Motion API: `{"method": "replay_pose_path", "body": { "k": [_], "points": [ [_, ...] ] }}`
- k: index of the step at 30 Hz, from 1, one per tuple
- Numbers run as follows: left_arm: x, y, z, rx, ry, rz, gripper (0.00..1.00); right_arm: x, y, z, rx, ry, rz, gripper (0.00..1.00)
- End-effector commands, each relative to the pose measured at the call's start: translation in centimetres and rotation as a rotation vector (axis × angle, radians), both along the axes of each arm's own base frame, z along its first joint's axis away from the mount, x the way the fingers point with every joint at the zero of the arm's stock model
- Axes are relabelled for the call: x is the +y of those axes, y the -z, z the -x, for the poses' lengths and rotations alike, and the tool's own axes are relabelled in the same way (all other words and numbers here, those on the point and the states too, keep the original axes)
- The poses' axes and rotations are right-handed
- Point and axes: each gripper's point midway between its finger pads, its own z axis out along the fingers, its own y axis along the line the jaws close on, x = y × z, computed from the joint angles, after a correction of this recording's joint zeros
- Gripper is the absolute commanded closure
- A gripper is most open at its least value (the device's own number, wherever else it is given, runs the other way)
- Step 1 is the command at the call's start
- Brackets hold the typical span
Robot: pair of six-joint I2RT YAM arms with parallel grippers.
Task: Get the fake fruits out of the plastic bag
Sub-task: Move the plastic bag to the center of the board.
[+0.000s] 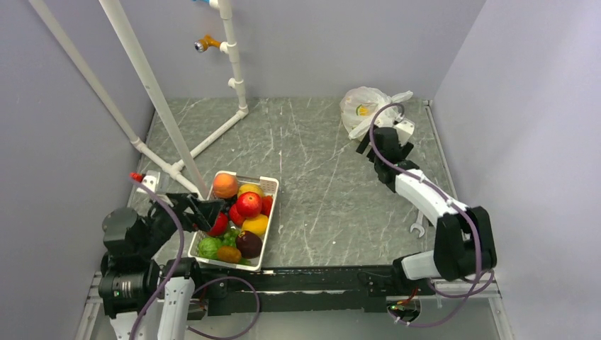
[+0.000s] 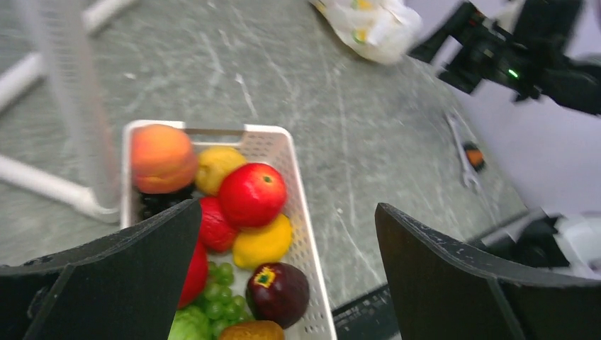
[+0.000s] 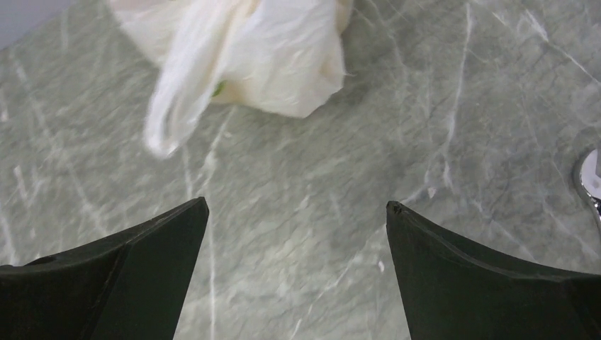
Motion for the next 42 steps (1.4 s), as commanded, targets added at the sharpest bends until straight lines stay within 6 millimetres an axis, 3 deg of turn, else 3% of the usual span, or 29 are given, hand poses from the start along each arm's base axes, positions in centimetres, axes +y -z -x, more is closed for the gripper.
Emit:
{"method": "replay_pose_path", "body": {
  "k": [1, 4, 10, 17, 22, 25, 29, 36, 39, 42],
  "points": [
    [-3.9, 0.0, 0.4, 0.026, 0.302, 0.044, 0.01, -0.2, -1.1, -3.9, -0.067, -0.036, -0.145, 0.00],
    [-5.2, 1.3, 0.4, 0.074, 0.432, 0.079, 0.01, -1.3, -0.6, -5.5, -0.067, -0.048, -0.154, 0.00],
    [-6.5, 3.3, 0.8, 0.114, 0.534, 0.130, 0.01, -2.3, 1.2, -9.5, 0.020, -0.136, -0.195, 0.00],
    [-10.2, 5.1, 1.0, 0.179, 0.652, 0.119, 0.01, -3.3, -0.2, -14.0, 0.028, -0.132, -0.114, 0.00],
    [-13.1, 4.4, 0.8, 0.159, 0.704, 0.109, 0.01, -2.7, 0.7, -15.3, 0.069, -0.165, -0.113, 0.01],
    [-15.2, 4.1, 0.9, 0.143, 0.730, 0.118, 0.01, -1.9, 1.7, -14.4, 0.108, -0.195, -0.133, 0.11],
    [-17.5, 5.6, 0.6, 0.218, 0.717, 0.089, 0.01, -1.8, 3.7, -12.3, 0.113, -0.184, -0.136, 0.20],
    [-23.1, 7.4, 2.7, 0.305, 0.808, 0.089, 0.01, 1.3, 4.5, -9.8, 0.087, -0.361, -0.212, 0.73],
    [-25.2, 8.4, 3.3, 0.349, 0.802, 0.045, 0.01, 2.3, 5.2, -8.0, 0.099, -0.389, -0.242, 0.76],
    [-26.4, 8.7, 4.0, 0.365, 0.768, -0.019, 0.01, 4.5, 5.5, -5.6, 0.098, -0.446, -0.276, 0.78]
  ]
}}
